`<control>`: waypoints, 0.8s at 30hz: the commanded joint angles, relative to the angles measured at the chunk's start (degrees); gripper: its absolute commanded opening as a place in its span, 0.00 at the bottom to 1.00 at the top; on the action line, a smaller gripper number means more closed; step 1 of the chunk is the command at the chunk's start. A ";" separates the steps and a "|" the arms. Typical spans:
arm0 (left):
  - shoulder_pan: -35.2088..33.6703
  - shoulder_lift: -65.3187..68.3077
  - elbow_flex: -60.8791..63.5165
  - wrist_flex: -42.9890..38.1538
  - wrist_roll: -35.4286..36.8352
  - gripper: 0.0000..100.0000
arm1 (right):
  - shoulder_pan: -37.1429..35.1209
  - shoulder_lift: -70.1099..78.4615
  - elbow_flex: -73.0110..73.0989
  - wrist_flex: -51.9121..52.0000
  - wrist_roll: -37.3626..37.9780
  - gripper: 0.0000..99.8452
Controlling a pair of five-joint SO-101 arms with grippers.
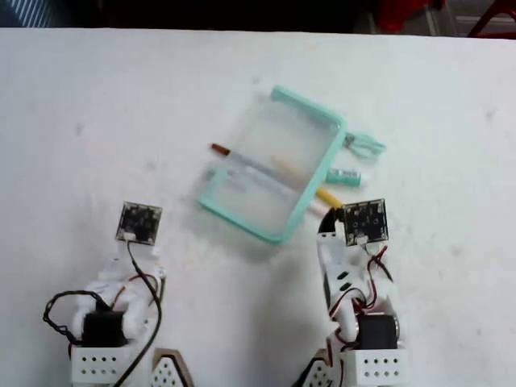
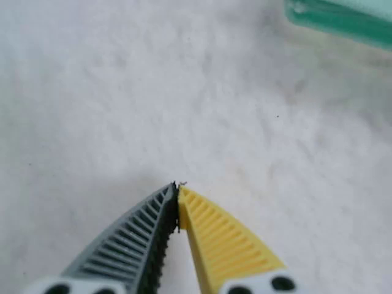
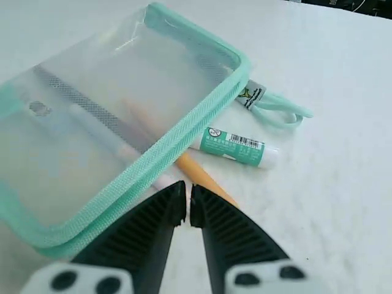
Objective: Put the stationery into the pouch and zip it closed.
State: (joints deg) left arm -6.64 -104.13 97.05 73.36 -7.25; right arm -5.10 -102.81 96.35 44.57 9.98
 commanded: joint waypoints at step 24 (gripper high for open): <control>-0.40 -0.40 -0.09 0.44 0.53 0.02 | 9.63 -0.31 0.53 21.67 0.53 0.02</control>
State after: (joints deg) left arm -6.64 -104.13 97.05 73.36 -7.25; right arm -0.44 -102.81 96.35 65.67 10.07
